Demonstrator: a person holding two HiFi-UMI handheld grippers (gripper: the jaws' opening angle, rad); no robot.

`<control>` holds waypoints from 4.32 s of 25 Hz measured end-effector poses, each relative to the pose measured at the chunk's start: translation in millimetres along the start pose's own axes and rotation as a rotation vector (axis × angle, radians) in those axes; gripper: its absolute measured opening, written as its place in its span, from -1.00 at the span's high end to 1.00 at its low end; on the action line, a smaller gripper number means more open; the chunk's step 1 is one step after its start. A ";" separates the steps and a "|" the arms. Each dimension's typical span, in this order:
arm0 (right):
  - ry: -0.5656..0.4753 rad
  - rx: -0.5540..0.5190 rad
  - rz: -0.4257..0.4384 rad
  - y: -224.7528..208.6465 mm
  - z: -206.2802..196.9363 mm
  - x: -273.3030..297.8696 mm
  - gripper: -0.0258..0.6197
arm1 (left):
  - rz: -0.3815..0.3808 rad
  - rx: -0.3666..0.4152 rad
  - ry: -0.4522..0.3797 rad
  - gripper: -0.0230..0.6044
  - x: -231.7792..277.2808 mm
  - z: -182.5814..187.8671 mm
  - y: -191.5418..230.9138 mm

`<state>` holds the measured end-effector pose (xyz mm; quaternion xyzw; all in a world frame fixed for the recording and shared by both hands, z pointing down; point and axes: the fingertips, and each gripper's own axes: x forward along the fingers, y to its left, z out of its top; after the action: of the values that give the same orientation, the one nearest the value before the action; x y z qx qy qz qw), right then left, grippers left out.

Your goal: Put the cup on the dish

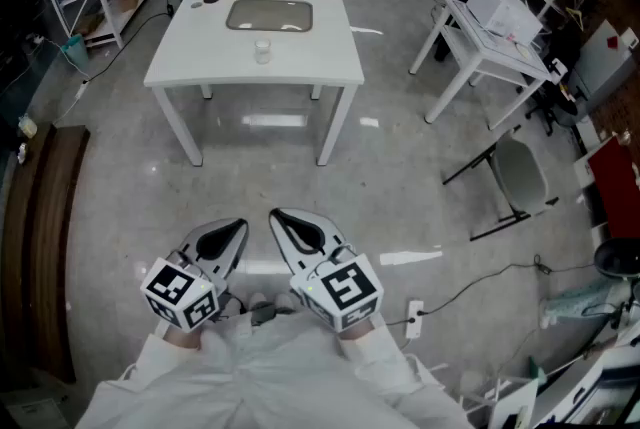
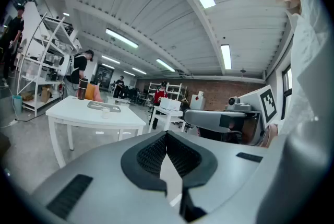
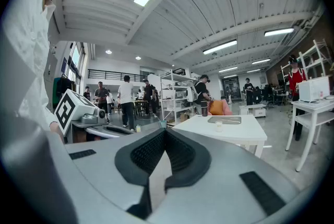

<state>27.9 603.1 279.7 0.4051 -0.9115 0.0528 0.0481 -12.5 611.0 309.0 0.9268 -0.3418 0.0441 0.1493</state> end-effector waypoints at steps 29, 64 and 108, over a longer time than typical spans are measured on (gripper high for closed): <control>0.067 0.084 0.028 -38.1 -37.9 -3.5 0.87 | 0.017 -0.008 0.005 0.90 41.8 -13.2 0.0; 0.030 0.121 -0.113 -207.0 3.9 239.8 0.87 | -0.095 0.020 0.068 0.90 192.9 71.1 235.5; 0.117 0.098 0.084 -457.7 24.4 469.1 0.87 | 0.098 -0.081 0.050 0.90 428.6 152.3 463.0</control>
<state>54.2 -49.2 343.0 0.3646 -0.9196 0.1230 0.0791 11.8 -35.8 357.1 0.9007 -0.3845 0.0608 0.1928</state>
